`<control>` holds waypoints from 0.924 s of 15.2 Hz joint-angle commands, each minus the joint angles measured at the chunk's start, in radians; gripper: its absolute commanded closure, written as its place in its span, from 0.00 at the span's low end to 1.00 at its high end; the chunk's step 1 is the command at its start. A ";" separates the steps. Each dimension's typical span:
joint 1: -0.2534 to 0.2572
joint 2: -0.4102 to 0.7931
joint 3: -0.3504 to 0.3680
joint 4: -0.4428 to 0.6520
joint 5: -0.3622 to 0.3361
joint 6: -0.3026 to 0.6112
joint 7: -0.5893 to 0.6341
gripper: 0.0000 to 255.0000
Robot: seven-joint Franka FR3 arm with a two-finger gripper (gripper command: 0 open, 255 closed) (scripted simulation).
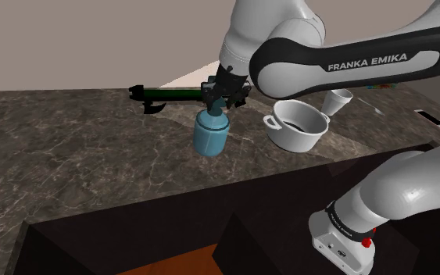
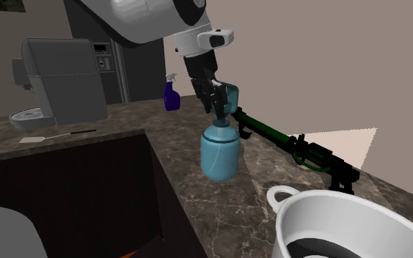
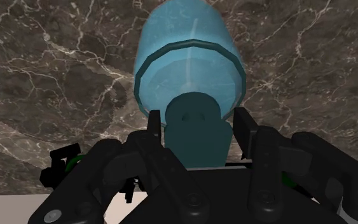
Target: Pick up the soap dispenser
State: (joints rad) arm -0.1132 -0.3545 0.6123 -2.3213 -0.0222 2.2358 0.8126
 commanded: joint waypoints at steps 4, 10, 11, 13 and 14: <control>-0.001 0.003 0.001 0.001 -0.001 -0.001 0.001 1.00; 0.004 -0.020 -0.017 0.063 0.012 -0.082 -0.023 1.00; 0.005 -0.023 -0.020 0.074 0.014 -0.095 -0.026 1.00; 0.005 -0.028 -0.025 0.096 0.017 -0.122 -0.033 1.00; 0.005 -0.030 -0.028 0.108 0.018 -0.135 -0.036 1.00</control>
State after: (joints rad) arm -0.1080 -0.3811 0.5886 -2.2246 -0.0060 2.1140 0.7818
